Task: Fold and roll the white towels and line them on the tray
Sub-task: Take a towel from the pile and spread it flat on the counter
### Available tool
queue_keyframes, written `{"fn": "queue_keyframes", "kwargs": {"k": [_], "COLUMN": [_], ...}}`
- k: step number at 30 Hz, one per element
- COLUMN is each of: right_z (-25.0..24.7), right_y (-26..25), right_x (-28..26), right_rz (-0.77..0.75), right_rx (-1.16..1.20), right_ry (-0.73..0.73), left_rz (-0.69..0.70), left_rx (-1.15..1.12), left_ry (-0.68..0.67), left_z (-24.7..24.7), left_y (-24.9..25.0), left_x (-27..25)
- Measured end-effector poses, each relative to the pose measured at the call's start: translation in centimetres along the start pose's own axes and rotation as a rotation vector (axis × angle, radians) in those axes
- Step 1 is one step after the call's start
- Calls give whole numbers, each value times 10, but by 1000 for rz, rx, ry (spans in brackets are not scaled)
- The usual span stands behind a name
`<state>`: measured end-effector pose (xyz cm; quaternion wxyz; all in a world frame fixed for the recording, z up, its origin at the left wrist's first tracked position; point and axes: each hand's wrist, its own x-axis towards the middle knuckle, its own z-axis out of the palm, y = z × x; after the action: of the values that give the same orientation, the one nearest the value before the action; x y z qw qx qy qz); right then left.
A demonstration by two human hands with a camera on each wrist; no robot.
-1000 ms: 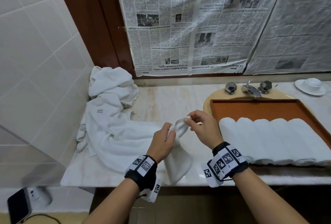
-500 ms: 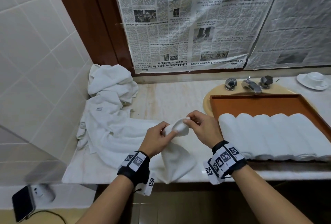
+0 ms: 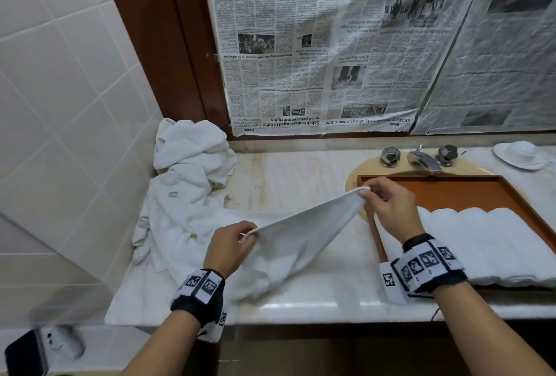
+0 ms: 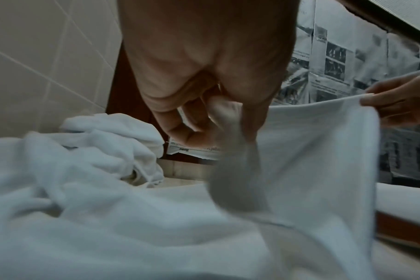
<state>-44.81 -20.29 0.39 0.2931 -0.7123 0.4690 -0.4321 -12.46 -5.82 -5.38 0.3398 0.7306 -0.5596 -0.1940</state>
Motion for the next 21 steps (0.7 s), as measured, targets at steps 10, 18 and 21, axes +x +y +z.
{"fn": "queue_keyframes", "kwargs": {"k": [10, 18, 21], "right_z": [-63, -101, -64], "right_y": [-27, -72, -52], "right_x": [0, 4, -2], "right_rz": [-76, -87, -17], "right_rx": [80, 239, 153], "right_ry": [88, 175, -7], "left_rz": [82, 145, 69], "left_rx": [-296, -565, -541], "left_ry": [129, 119, 99], "left_z": [-34, -51, -43], "left_y": [22, 64, 49], "left_x": [26, 38, 39]}}
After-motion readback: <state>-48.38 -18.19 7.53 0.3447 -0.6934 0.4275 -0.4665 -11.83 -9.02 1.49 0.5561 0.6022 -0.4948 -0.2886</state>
